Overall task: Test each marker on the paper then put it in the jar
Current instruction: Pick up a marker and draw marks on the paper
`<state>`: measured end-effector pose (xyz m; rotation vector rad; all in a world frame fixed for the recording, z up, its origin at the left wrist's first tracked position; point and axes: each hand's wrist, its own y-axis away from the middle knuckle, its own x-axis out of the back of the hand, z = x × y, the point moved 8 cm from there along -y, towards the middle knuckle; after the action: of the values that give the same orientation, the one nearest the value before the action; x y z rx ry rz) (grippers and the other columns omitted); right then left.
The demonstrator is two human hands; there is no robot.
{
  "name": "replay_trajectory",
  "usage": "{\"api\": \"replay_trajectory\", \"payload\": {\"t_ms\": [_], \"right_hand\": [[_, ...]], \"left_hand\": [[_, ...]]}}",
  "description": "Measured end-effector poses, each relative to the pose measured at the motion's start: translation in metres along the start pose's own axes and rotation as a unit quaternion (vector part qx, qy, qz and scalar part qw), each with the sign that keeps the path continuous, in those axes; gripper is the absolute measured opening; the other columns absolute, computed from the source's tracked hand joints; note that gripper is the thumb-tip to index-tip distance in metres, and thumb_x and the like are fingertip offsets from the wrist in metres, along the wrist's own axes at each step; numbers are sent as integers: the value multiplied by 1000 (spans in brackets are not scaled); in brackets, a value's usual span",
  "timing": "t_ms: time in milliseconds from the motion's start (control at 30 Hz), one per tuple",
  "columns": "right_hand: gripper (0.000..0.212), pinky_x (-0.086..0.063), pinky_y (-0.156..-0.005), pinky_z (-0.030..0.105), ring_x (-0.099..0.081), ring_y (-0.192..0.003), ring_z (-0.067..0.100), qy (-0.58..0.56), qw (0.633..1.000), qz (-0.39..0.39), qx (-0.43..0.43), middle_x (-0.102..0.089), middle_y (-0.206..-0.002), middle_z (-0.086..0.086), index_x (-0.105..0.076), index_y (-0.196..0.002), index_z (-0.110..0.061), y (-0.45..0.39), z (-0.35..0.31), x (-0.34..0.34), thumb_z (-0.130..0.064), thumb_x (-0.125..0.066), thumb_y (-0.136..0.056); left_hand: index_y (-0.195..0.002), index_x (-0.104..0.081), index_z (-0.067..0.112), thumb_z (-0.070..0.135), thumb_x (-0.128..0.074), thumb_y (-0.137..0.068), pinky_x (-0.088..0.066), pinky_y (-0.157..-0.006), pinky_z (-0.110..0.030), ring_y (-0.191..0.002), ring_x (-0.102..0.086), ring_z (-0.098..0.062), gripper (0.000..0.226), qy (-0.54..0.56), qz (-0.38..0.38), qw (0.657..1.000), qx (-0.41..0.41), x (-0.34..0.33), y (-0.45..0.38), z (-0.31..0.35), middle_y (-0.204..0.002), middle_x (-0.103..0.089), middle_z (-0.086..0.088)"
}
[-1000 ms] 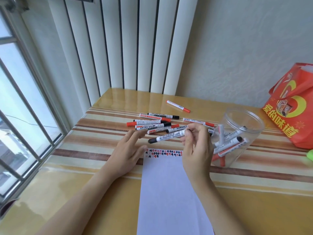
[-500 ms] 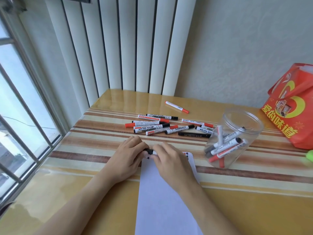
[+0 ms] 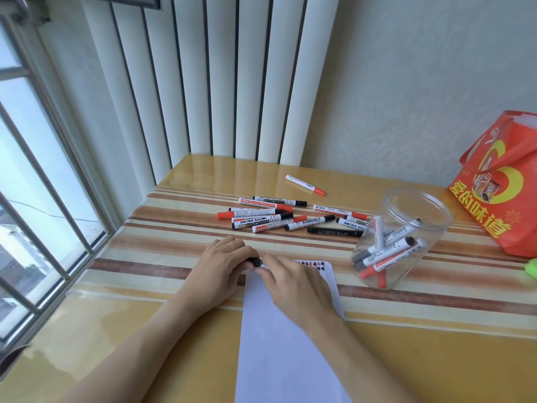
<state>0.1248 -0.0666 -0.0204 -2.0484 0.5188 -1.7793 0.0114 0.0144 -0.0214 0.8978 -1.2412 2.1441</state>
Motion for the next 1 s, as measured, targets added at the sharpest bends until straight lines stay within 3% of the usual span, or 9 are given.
{"api": "replay_trajectory", "payload": {"t_ms": [133, 233, 333, 433, 500, 567, 600, 767, 1000], "right_hand": [[39, -42, -58, 33, -64, -78, 17, -83, 994, -15, -76, -68, -91, -10, -63, -100, -25, -1, 20, 9, -50, -34, -104], [29, -49, -83, 27, -63, -102, 6, -184, 974, 1, -133, -67, -116, -14, -61, -130, -29, -1, 43, 16, -26, -42, -108], [38, -51, -75, 22, -67, -82, 13, -337, 923, 26, -186, -69, -105, -7, -58, -131, -32, 0, 61, 21, -5, -51, -104], [28, -56, -72, 30, -68, -73, 21, -554, 786, 44, -272, -71, -102, 2, -69, -112, -20, 2, 73, 15, -1, -51, -105], [33, -58, -74, 34, -68, -76, 24, -696, 641, 21, -324, -73, -109, 9, -71, -122, -13, 6, 71, 3, 0, -46, -106], [37, -59, -72, 32, -68, -77, 24, -752, 564, 0, -340, -73, -110, 12, -68, -132, -11, 8, 67, -6, 1, -47, -104], [35, -57, -69, 30, -67, -76, 24, -745, 575, -10, -339, -72, -106, 12, -67, -132, -11, 8, 66, -9, 0, -50, -103], [8, -34, -48, 23, -46, -56, 18, -597, 735, -22, -321, -54, -72, 9, -68, -97, -19, 8, 58, -12, -19, -63, -103], [16, -42, -40, 28, -59, -44, 28, -477, 820, -15, -315, -64, -66, 21, -61, -83, -24, 11, 53, -7, -16, -69, -94]], "left_hand": [[-102, -61, 25, 26, -46, -99, -47, -79, -40, -91, -54, -14, 15, -13, 20, 998, 56, 1, 2, -13, -97, -59, 15], [-109, -62, 24, 29, -46, -98, -48, -85, -39, -100, -54, -16, 20, -36, 22, 993, 108, -3, 3, -27, -105, -58, 11], [-111, -65, 24, 29, -49, -96, -47, -87, -37, -105, -54, -17, 23, -58, -1, 990, 129, -10, 3, -34, -109, -57, 10], [-115, -66, 30, 32, -50, -94, -41, -90, -32, -111, -51, -15, 26, -72, -29, 987, 141, -16, 5, -36, -114, -56, 12], [-121, -64, 34, 40, -50, -94, -35, -92, -30, -115, -48, -12, 31, -71, -37, 987, 141, -18, 6, -35, -118, -54, 15], [-128, -59, 41, 49, -48, -94, -30, -95, -30, -119, -45, -7, 36, -63, -54, 988, 132, -20, 5, -31, -121, -51, 17], [-131, -57, 44, 53, -48, -94, -29, -96, -30, -120, -44, -6, 39, -60, -66, 989, 122, -21, 5, -29, -123, -49, 18], [-135, -50, 53, 68, -49, -92, -28, -102, -32, -126, -40, -6, 46, -61, -100, 989, 89, -23, 5, -21, -127, -45, 19], [-130, -55, 53, 69, -46, -91, -27, -105, -35, -128, -40, -7, 44, -55, -112, 989, 82, -23, 4, -19, -130, -43, 18]]}}
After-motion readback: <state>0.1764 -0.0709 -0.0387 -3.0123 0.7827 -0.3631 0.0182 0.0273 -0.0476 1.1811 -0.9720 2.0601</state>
